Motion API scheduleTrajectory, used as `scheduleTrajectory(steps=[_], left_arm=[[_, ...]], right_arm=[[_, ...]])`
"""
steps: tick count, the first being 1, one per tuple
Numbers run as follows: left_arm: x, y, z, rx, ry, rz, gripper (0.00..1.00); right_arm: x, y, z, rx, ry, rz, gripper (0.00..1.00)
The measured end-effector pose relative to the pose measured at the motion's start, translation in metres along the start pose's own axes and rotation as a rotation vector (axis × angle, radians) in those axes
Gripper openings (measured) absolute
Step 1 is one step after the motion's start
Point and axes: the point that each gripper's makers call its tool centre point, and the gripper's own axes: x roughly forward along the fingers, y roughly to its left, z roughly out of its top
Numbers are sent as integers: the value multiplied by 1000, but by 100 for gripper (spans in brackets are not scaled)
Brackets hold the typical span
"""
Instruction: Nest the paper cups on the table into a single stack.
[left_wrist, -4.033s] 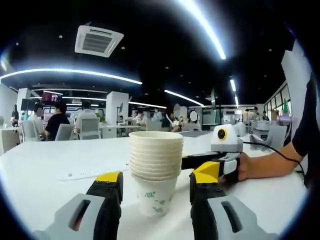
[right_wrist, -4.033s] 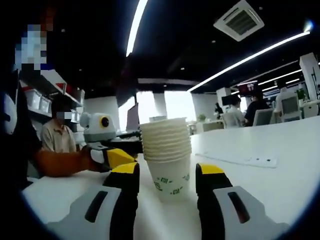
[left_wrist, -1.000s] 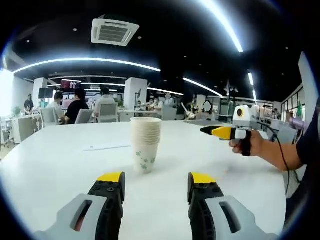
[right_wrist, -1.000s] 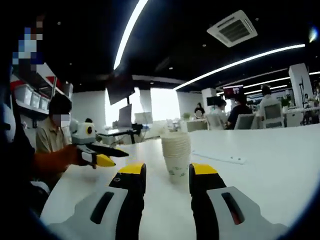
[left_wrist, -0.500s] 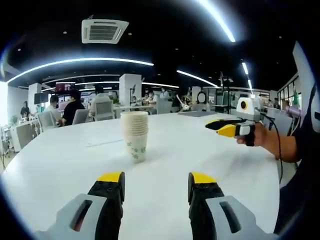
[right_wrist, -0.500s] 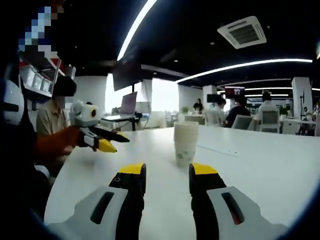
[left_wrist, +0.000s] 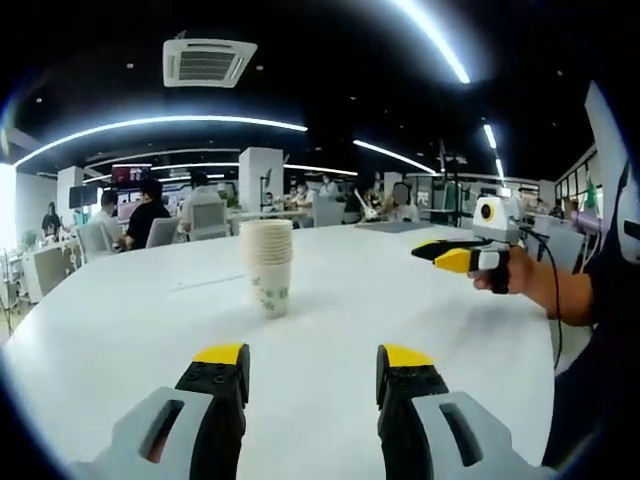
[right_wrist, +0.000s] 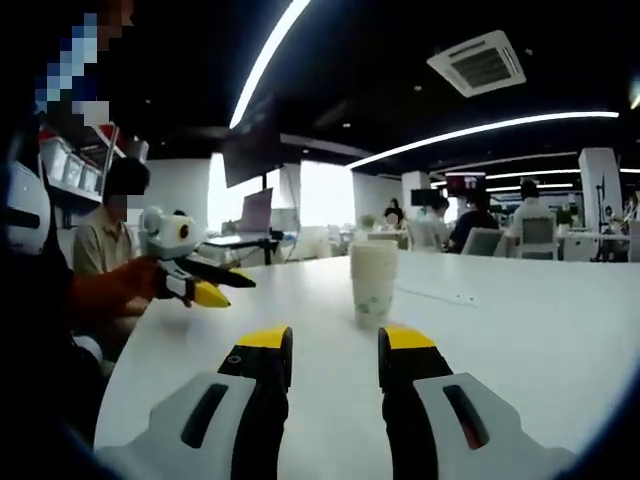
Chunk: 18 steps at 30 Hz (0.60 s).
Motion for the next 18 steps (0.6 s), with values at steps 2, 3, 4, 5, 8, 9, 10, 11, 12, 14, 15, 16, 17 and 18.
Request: scheduleTrajectory(steps=[2, 3, 4, 5, 8, 9, 10, 11, 12, 14, 15, 16, 17, 18], left_arm=[[-1, -2, -1, 4, 0, 0, 55], [-2, -2, -1, 7, 0, 1, 55], [-3, -4, -1, 9, 1, 1, 55], [-4, -5, -2, 12, 0, 0, 56], [-8, -10, -2, 17, -2, -7, 60], [-10, -12, -2, 22, -1, -8, 62], [-12, -13, -1, 25, -1, -7, 63], [-13, -14, -1, 29, -2, -8, 64], [-15, -15, -1, 31, 0, -9, 65], [-19, -16, 0, 28, -4, -6, 66], [-21, -17, 0, 27, -8, -7, 66], [-22, -18, 1, 26, -10, -8, 67], [-23, -19, 2, 27, -11, -7, 69], [-25, -19, 3, 28, -17, -2, 71]], right_arm=[[0, 2, -1, -11, 11, 4, 36], [0, 3, -2, -16, 14, 5, 37], [-1, 5, -2, -27, 21, 7, 38], [-1, 6, -2, -36, 29, 10, 40], [-1, 10, -5, -55, 61, 20, 53], [-1, 12, -6, -73, 79, 20, 56], [-1, 13, -7, -86, 87, 21, 59], [-2, 16, -7, -98, 97, 24, 61], [-2, 19, -8, -115, 112, 32, 63], [-3, 20, -10, -148, 139, 28, 67], [-4, 21, -10, -184, 155, 23, 70], [-5, 22, -10, -199, 167, 17, 73], [-6, 23, -9, -211, 174, 15, 79], [-6, 25, -8, -220, 178, 15, 83]])
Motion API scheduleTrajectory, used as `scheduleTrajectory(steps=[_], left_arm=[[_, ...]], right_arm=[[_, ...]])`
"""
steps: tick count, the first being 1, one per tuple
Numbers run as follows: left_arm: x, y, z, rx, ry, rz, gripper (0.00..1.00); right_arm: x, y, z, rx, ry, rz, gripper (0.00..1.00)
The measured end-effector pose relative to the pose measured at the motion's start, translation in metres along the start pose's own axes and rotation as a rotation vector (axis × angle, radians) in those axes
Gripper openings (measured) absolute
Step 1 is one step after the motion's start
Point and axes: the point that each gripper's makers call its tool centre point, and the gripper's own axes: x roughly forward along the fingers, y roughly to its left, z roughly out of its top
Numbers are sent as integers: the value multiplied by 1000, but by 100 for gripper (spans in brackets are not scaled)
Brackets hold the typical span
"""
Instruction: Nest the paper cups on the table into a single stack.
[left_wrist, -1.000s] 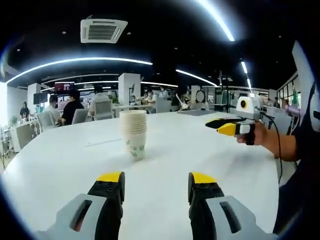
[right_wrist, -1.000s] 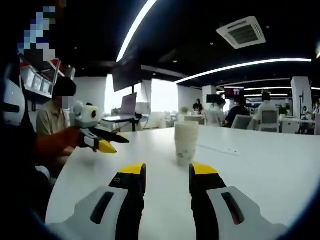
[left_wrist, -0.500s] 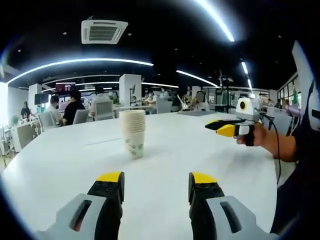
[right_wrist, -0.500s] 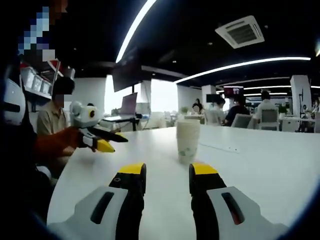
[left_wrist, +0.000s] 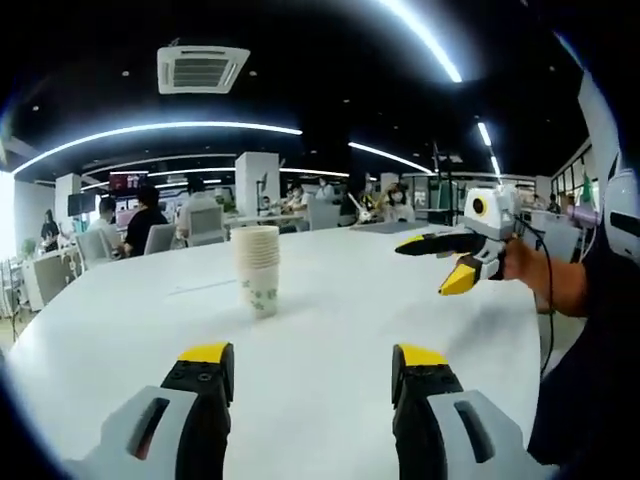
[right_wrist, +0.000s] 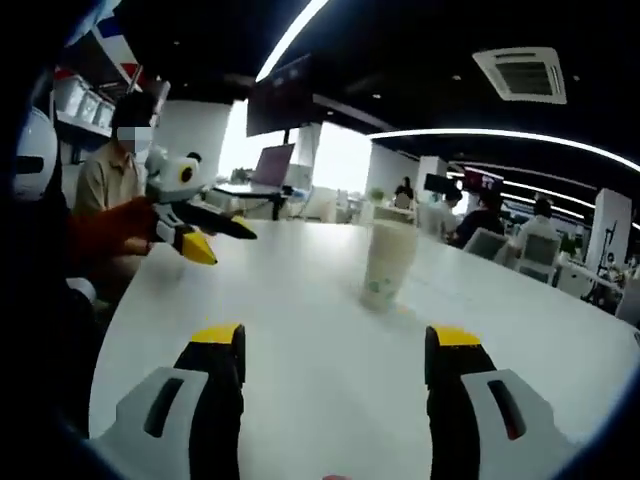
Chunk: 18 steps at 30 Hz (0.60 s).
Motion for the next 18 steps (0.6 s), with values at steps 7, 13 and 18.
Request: scheduleTrajectory(steps=[7, 13, 18], left_arm=[[-13, -4, 13, -29, -21, -6, 88], [-22, -5, 23, -33, -38, -6, 98], [-25, -4, 22, -56, -26, 7, 99]], right_arm=[[-17, -4, 11, -45, 51, -24, 98], [-33, -20, 19, 42, 48, -72, 99], [-44, -31, 11, 54, 92, -107, 99]])
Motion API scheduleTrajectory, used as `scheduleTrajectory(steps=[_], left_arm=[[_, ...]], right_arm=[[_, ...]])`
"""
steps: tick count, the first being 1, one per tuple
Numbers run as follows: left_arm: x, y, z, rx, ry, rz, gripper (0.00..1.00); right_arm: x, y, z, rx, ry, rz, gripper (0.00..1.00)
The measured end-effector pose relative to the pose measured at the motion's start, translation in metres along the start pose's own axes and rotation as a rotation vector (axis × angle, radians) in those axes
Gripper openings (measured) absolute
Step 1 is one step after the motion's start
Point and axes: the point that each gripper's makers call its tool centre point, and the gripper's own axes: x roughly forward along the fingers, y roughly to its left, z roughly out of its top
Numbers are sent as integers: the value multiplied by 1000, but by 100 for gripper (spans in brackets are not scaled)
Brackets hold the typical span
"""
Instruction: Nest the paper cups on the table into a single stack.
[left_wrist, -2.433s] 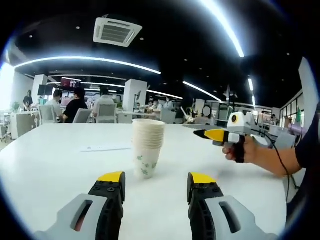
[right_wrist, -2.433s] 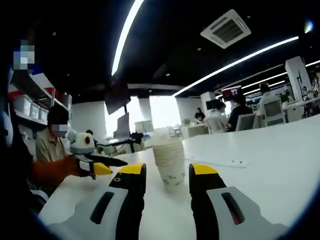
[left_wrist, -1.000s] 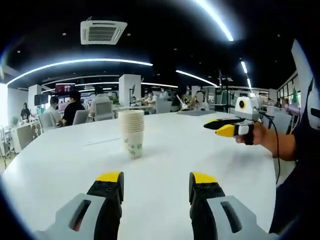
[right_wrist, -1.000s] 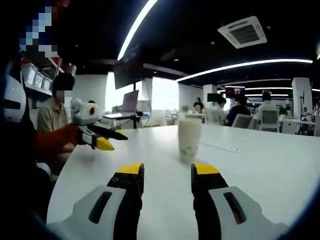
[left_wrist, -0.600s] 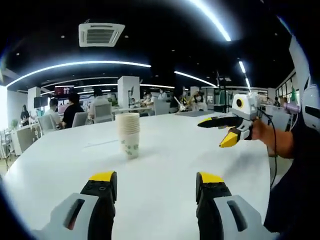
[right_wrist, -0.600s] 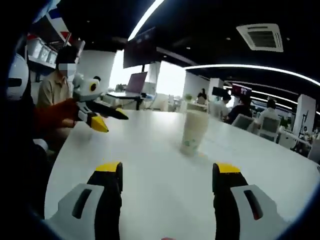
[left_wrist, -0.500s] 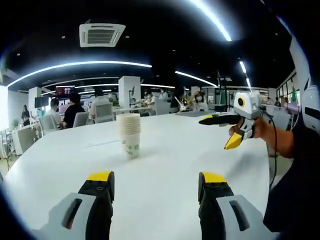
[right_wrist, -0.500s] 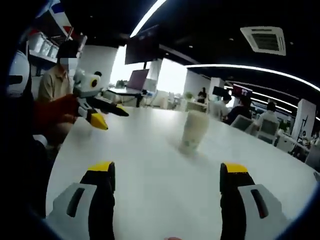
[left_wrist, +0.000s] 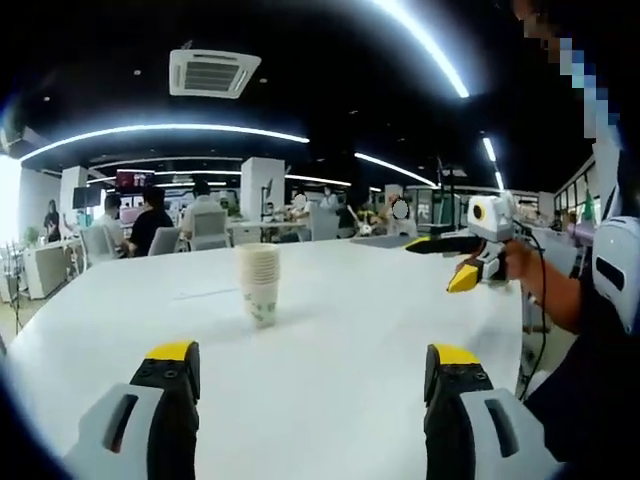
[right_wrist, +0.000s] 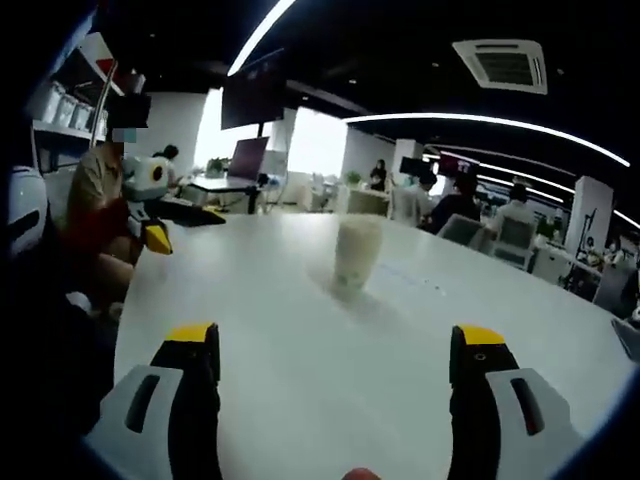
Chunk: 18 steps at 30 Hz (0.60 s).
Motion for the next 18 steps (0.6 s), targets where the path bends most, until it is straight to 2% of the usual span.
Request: scheduleTrajectory(steps=[5, 18], left_arm=[[-3, 1, 1, -27, 2, 2, 99], [-8, 2, 3, -17, 9, 22, 99]], right_arm=[[-5, 0, -2, -13, 17, -7, 99], [-7, 0, -3, -22, 32, -5, 99]])
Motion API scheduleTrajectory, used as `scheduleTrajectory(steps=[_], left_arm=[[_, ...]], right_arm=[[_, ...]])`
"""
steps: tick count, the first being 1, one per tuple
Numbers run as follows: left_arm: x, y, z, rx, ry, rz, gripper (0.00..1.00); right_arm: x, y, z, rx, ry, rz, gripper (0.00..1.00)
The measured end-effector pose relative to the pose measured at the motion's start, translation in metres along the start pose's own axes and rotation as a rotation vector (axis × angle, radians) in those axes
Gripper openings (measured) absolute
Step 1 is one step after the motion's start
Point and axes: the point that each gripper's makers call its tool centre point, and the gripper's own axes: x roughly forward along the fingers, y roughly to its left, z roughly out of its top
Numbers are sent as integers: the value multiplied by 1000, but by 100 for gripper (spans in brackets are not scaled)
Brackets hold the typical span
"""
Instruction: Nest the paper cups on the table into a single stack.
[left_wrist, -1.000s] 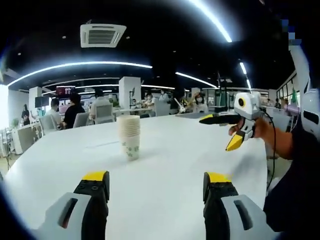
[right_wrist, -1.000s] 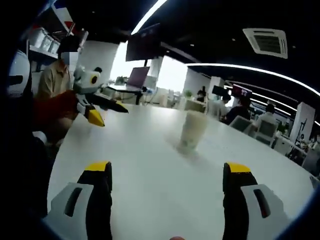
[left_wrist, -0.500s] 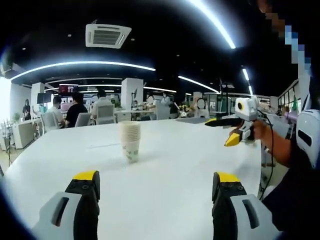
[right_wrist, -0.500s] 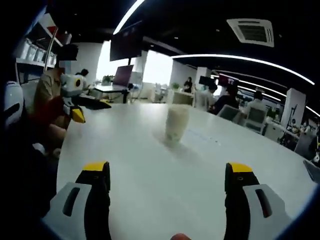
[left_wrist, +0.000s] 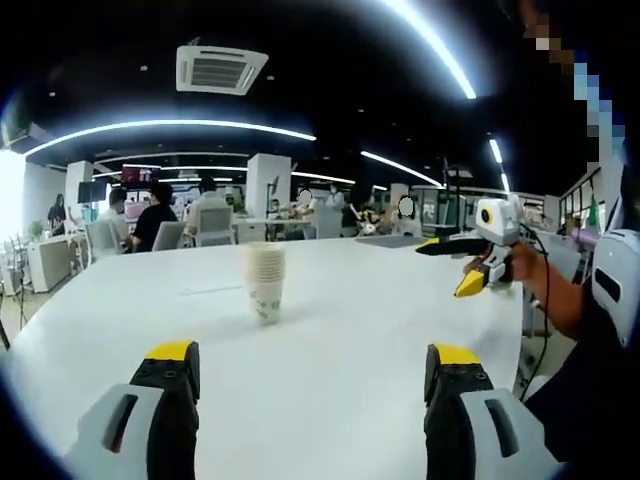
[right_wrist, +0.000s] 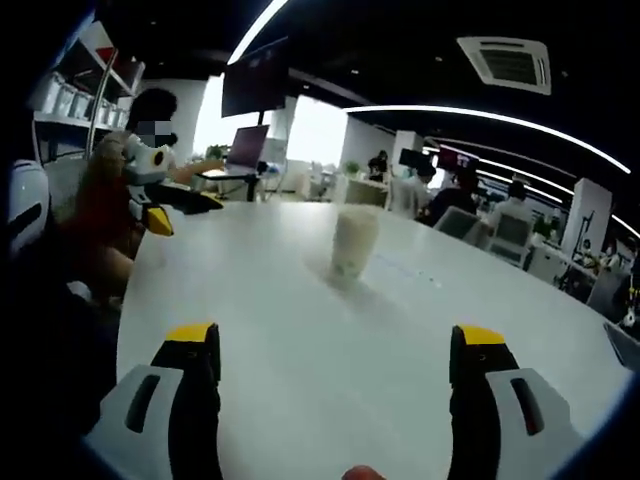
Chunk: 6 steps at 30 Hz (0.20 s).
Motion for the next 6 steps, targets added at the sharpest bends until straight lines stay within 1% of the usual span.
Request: scheduleTrajectory(steps=[6], left_arm=[[-2, 1, 1, 2, 2, 8, 99]], right_arm=[[0, 3, 1, -3, -5, 5, 99]])
